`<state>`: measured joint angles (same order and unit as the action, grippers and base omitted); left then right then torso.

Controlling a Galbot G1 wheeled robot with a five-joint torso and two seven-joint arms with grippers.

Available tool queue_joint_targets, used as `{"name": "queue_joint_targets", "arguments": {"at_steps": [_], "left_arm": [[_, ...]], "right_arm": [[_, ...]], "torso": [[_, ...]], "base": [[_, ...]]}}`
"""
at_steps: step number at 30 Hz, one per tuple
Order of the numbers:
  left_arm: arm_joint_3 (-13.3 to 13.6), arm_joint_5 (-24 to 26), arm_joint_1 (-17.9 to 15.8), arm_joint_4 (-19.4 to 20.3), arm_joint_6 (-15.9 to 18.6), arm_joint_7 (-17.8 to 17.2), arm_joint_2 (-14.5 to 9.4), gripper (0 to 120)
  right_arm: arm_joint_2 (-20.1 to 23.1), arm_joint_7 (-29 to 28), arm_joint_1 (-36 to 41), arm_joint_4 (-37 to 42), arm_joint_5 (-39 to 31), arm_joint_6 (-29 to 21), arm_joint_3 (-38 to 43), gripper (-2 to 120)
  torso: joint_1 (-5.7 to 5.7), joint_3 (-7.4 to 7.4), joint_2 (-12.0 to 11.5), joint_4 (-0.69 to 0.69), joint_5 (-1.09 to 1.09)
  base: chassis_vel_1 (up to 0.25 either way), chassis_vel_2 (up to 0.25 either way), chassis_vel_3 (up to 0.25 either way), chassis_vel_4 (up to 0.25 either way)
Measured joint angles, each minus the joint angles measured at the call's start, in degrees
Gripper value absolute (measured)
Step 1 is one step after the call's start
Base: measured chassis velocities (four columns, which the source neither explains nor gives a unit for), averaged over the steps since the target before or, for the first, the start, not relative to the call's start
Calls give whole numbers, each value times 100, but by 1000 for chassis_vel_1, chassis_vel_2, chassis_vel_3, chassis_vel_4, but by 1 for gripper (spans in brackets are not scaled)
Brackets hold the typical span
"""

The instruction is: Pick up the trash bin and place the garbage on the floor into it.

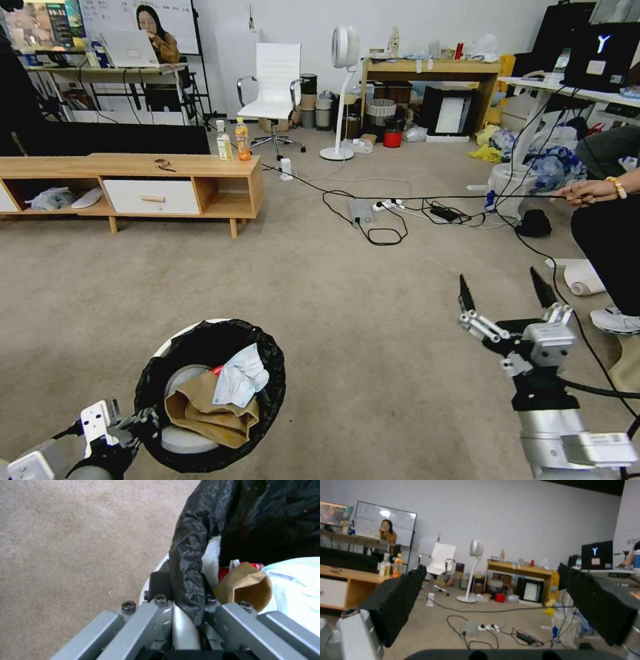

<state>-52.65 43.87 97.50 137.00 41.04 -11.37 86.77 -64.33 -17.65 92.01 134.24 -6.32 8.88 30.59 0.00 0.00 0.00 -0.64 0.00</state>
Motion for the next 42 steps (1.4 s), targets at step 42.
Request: {"name": "queue_joint_targets", "arguments": {"at_steps": [42], "left_arm": [[-74,15,2,-41,-9,9,23,3]], "right_arm": [[-233,-224,-40,-313,89,-15,-211,100]], "torso": [[1,0,0,0,-1]], "base": [[-69,70,73,-71]]}}
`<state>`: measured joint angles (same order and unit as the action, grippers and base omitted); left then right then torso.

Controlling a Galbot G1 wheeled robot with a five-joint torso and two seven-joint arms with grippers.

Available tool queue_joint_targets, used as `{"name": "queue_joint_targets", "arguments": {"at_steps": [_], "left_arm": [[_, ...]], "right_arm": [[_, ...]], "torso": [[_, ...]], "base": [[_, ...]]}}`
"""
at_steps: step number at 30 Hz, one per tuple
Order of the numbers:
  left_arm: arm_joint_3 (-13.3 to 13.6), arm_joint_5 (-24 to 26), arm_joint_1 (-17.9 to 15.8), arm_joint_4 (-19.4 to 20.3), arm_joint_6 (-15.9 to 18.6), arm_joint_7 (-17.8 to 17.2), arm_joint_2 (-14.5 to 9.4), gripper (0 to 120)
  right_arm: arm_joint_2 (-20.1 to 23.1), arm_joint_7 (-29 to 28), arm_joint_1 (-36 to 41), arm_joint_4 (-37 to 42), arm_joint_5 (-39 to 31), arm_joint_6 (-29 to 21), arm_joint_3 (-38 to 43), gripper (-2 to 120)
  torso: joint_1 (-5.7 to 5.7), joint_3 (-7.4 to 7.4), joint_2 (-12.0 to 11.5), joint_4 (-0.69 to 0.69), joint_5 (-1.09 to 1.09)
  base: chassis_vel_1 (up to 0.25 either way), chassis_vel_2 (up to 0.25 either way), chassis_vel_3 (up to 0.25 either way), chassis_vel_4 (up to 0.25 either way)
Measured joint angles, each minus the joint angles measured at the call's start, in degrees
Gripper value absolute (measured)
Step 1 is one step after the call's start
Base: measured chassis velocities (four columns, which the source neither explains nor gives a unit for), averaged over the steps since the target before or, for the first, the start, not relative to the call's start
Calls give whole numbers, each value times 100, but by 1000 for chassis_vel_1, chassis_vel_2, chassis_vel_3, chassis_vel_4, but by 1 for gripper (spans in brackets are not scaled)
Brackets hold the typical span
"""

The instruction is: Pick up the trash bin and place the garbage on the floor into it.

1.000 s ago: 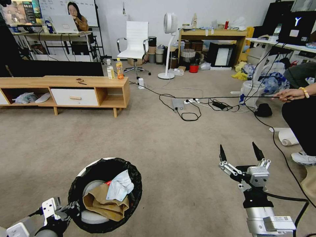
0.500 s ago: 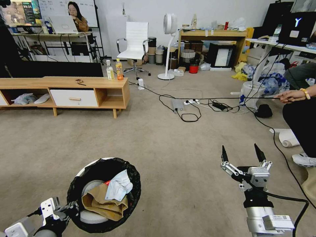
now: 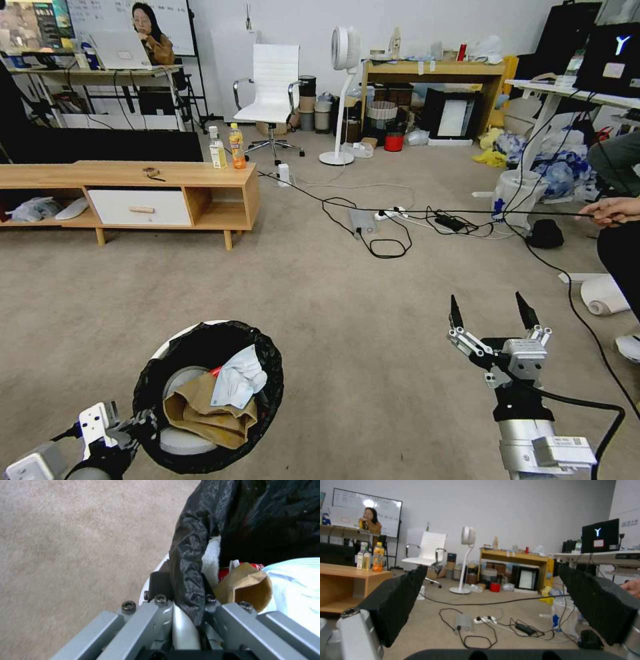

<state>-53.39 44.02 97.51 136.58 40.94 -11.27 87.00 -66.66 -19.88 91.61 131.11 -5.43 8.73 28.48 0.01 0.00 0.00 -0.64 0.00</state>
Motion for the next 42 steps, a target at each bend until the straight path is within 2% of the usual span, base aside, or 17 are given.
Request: {"name": "queue_joint_targets", "arguments": {"at_steps": [15,42], "left_arm": [[-7,-6,23,0,-5,4,18,3],[-102,80,2,37,-4,-11,-5,3]], "right_arm": [[9,-2,6,-54,-23,108,-22,100],[38,82,47,-62,-15,174,-37,100]], "torso": [[0,0,0,-1,0],[0,0,0,0,0]], "base": [[-116,119,117,-115],[0,0,0,0]]}}
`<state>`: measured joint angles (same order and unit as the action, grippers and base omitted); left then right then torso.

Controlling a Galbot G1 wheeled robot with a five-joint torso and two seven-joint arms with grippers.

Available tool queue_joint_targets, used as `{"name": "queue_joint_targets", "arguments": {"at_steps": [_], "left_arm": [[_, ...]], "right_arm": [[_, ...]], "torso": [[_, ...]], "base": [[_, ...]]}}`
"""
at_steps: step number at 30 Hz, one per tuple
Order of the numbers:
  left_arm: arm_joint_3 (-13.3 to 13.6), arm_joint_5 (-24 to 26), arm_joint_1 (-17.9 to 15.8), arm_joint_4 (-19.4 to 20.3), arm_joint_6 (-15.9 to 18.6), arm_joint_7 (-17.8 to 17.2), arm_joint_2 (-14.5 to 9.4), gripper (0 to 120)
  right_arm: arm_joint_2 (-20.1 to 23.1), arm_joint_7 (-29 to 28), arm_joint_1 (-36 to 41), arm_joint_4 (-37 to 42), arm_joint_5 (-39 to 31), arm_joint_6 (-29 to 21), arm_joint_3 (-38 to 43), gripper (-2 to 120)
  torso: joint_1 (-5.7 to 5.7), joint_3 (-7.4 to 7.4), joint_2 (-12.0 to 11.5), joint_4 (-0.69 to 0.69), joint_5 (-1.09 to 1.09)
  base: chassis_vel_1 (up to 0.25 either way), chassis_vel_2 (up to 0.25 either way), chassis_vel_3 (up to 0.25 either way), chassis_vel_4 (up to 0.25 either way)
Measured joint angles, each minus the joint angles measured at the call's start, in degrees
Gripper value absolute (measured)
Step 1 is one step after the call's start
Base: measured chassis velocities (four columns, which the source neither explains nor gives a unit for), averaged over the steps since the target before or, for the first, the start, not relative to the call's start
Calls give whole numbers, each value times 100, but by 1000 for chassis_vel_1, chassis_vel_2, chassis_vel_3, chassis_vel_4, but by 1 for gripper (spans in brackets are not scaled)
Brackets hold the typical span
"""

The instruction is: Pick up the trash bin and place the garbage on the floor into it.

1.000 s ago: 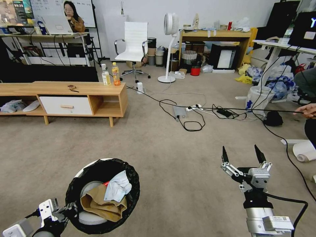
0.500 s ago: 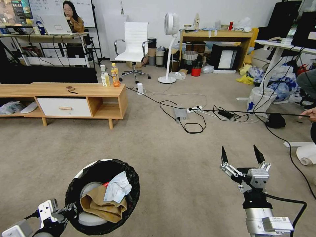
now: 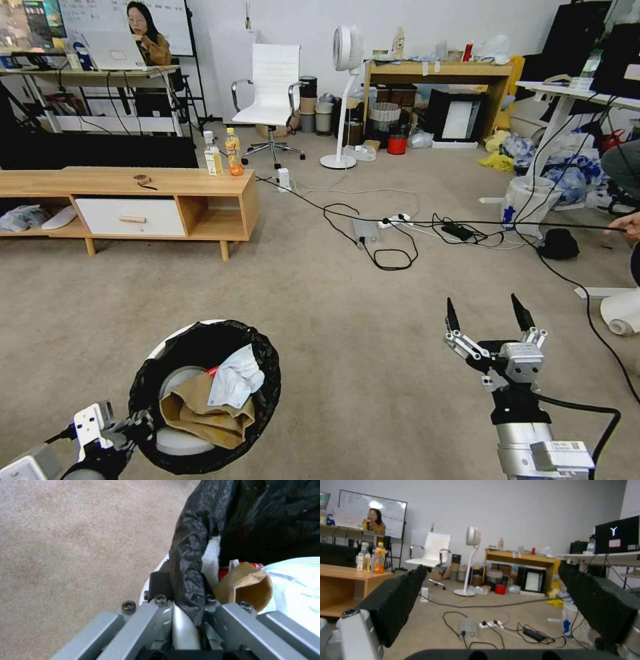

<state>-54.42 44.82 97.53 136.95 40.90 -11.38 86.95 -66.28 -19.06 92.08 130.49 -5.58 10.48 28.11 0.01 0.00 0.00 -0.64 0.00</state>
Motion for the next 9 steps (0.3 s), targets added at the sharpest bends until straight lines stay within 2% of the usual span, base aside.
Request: {"name": "queue_joint_targets", "arguments": {"at_steps": [9], "left_arm": [[-16,80,-53,-88,24,-36,-27,3]], "right_arm": [[-28,4,-31,-24,-23,0,-1,100]], "torso": [[0,0,0,0,0]], "base": [[0,0,0,0]]}}
